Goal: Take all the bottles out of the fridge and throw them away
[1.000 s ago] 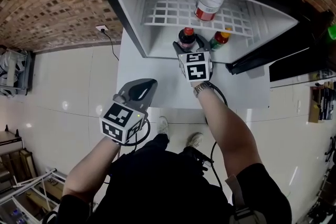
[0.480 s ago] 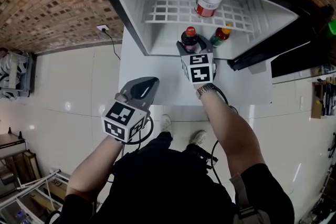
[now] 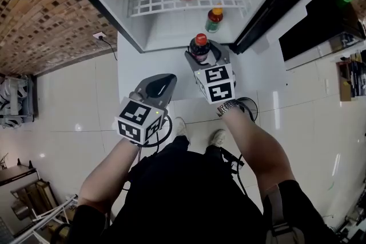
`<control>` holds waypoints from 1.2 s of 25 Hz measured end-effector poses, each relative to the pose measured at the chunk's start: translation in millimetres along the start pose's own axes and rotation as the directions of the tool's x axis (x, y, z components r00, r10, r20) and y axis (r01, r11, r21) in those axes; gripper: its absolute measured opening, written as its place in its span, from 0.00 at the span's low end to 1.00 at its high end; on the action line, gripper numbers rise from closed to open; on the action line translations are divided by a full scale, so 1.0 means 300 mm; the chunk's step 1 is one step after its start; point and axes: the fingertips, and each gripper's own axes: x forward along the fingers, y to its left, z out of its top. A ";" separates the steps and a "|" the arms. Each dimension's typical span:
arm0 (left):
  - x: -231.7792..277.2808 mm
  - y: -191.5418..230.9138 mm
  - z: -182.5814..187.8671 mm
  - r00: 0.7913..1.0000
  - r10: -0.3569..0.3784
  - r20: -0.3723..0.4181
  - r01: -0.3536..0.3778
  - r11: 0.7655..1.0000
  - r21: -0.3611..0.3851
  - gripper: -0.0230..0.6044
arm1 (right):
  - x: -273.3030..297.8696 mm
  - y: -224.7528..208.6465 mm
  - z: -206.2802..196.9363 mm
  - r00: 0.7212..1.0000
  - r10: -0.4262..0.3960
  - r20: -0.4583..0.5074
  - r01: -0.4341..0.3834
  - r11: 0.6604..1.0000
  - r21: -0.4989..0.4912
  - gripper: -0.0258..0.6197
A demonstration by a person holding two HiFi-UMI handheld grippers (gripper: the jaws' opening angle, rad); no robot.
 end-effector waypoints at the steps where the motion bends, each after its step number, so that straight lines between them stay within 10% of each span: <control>1: 0.016 -0.030 -0.002 1.000 -0.013 -0.004 0.013 1.000 0.009 0.04 | -0.045 -0.007 -0.009 1.000 -0.004 0.002 0.004 1.000 0.004 0.52; 11: 0.191 -0.379 -0.087 0.983 -0.166 -0.085 0.175 0.978 0.114 0.04 | -0.467 -0.132 -0.211 0.994 -0.113 -0.007 0.114 0.992 0.062 0.52; 30: 0.556 -0.978 -0.390 0.846 -0.399 -0.353 0.489 0.845 0.217 0.04 | -0.896 -0.383 -0.948 0.942 -0.239 -0.235 0.295 0.925 0.239 0.52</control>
